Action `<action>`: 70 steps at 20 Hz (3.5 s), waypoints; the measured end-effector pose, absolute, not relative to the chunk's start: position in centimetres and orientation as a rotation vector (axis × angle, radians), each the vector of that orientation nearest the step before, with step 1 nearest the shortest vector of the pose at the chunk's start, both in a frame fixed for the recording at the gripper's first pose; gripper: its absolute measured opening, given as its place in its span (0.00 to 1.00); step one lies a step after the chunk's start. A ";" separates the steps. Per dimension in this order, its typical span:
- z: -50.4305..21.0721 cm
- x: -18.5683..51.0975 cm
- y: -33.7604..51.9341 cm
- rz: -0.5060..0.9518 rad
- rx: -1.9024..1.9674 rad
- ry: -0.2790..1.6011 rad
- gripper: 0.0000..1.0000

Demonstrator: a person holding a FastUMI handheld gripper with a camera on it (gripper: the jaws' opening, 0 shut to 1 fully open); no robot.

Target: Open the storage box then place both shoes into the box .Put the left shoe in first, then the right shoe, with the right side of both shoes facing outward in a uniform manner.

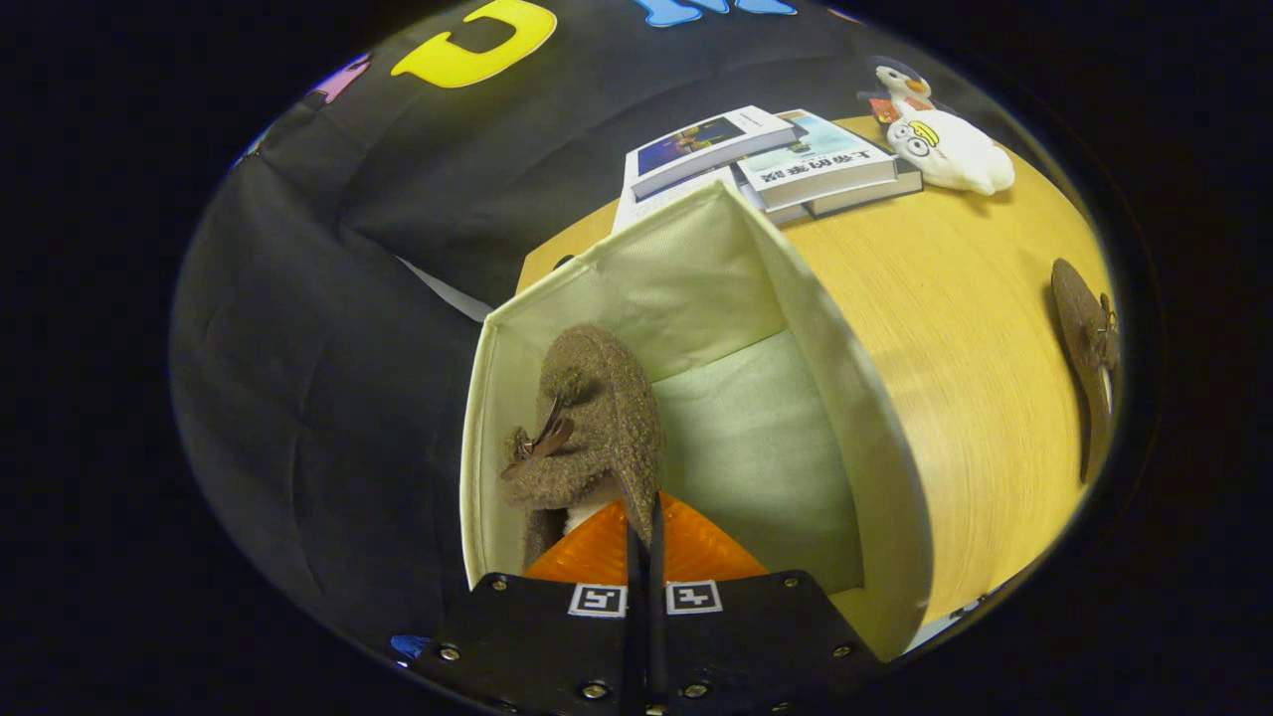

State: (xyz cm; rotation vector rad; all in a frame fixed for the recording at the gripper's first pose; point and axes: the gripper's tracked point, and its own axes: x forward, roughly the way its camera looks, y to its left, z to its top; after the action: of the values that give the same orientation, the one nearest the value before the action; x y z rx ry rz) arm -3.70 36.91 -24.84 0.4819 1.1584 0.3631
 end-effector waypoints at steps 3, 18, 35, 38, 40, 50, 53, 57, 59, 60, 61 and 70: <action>-25.4 -3.9 37.6 0.384 0.436 1.140 0.01; -15.0 -4.4 32.5 0.648 0.379 0.932 0.97; -19.4 -0.1 8.1 0.316 0.187 0.821 0.97; -21.4 -0.4 4.3 0.249 0.139 0.831 0.98; -22.6 -0.8 2.0 0.214 0.113 0.842 0.97; -29.0 -2.1 -5.5 0.096 -0.027 0.900 0.98; -30.6 -2.9 -6.6 0.097 -0.029 0.944 0.98; -32.9 -3.5 -8.0 0.065 -0.040 1.010 0.95; -33.2 -3.5 -7.3 0.085 0.002 1.023 0.90; -33.6 -3.4 -7.2 0.084 0.010 1.032 0.85; -33.7 -3.5 -7.0 0.096 0.015 1.042 0.79; -33.5 -3.6 -5.9 0.008 0.140 1.110 0.05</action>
State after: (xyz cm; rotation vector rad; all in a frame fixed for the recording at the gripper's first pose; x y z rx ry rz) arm -3.58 -5.92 -33.50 0.1404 1.1097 0.0082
